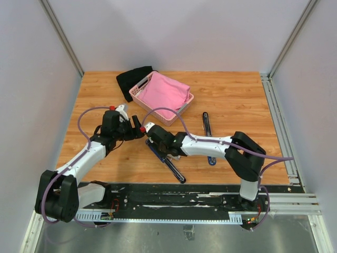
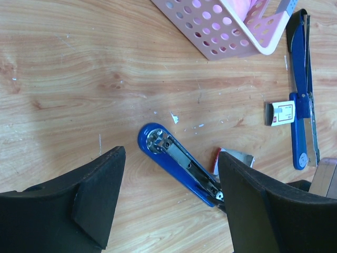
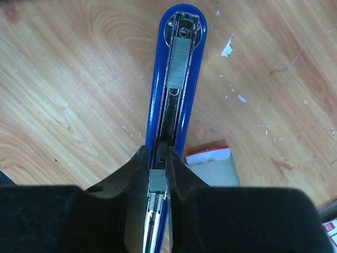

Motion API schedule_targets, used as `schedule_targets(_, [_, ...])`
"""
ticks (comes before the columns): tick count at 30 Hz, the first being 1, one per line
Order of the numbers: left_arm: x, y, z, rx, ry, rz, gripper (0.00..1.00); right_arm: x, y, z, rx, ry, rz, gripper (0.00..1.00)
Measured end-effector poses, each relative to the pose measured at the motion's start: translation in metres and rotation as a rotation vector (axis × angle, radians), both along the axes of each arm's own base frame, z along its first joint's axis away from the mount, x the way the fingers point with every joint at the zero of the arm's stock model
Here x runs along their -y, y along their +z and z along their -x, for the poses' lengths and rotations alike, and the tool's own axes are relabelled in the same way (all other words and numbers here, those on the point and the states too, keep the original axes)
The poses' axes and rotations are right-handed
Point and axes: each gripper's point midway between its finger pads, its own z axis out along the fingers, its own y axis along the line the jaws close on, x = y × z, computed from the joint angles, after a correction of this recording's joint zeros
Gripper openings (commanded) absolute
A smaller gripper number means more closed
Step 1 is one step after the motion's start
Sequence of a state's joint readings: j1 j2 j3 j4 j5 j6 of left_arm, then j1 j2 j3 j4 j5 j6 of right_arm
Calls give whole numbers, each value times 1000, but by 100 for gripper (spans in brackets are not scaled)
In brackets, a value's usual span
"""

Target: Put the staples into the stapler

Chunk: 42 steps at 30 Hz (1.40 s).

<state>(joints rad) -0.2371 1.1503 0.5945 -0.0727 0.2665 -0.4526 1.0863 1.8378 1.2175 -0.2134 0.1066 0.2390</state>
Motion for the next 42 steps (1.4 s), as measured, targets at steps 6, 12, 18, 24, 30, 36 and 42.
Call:
schedule_targets(6, [0,-4,3,-9,-3,0,75,-6,0,-10,7,-16,-4,16])
schedule_targets(12, [-1,-6,6,-14,-3,0,75,-7,1,-14,-2,-44,-12,37])
schedule_targets(18, [-1,-6,9,-14,0,2,76,-3,1,-19,-13,-67,-4,42])
schedule_targets(24, [-3,-4,8,-6,7,-1,76,1,3,-24,-18,-81,2,44])
schedule_targets(30, [-4,-7,10,-24,16,-3,76,15,8,-35,-30,-127,7,37])
schedule_targets(36, [6,-3,16,-75,-7,53,72,43,51,-43,-49,-206,-31,37])
schedule_targets(42, [40,0,31,-183,-67,178,71,81,103,-37,-84,-286,-125,37])
